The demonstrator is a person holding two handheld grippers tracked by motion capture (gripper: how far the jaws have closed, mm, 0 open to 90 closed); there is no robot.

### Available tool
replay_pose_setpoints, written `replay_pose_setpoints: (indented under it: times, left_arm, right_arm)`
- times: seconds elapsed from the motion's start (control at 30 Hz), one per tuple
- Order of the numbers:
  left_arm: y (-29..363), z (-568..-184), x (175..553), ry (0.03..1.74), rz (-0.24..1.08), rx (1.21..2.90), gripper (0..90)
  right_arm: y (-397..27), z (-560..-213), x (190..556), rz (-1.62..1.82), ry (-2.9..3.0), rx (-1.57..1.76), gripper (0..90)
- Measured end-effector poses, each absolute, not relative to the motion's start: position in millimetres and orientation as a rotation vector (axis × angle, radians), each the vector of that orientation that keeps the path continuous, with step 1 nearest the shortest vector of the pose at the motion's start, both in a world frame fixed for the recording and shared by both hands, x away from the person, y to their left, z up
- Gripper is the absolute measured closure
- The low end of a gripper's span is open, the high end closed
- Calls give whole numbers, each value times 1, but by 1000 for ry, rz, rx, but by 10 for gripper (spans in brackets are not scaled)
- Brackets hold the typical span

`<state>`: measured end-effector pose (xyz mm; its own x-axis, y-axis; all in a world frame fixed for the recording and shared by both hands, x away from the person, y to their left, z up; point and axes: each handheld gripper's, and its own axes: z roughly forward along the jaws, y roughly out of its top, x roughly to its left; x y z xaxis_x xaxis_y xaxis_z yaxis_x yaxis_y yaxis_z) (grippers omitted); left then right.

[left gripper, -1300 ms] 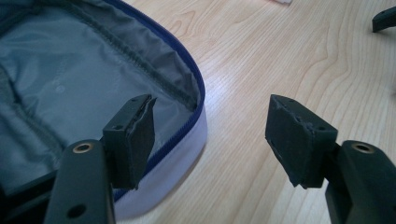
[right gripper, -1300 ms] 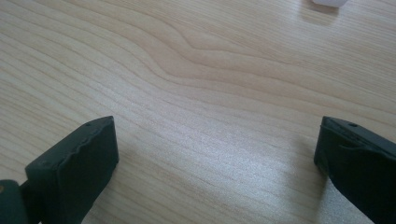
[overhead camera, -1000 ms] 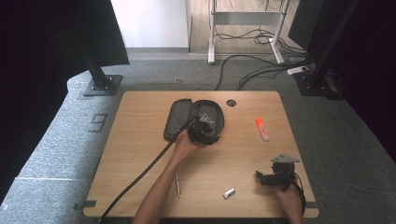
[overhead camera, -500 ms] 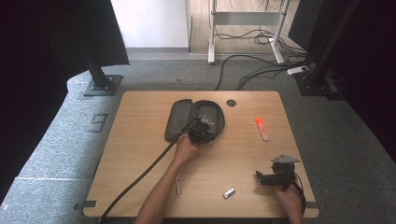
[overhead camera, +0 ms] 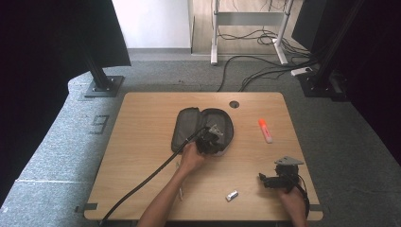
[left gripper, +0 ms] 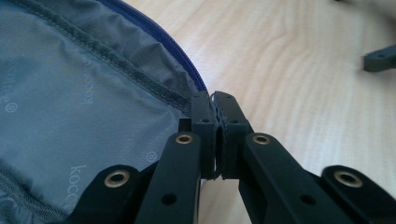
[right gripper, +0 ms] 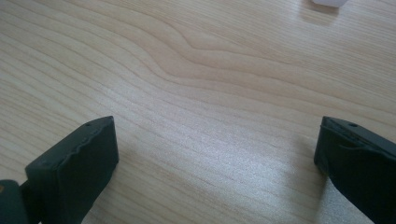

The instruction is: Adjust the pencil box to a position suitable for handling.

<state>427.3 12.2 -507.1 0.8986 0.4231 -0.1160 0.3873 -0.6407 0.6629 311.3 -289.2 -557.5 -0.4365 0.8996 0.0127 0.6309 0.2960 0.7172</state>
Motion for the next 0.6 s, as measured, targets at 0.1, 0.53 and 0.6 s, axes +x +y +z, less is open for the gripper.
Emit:
replay_pose_setpoints:
  times: [0.1, 0.53, 0.6]
  left_arm:
    - [10, -507, 423, 564, 51, 2336, 873]
    - [6, -509, 396, 514, -3, 2327, 873]
    - [6, -509, 392, 512, -10, 2323, 872]
  right_arm:
    - [-289, -557, 311, 930, 2176, 1371, 0]
    - [-289, -558, 311, 931, 2175, 1371, 0]
    - [-289, -558, 311, 931, 2175, 1371, 0]
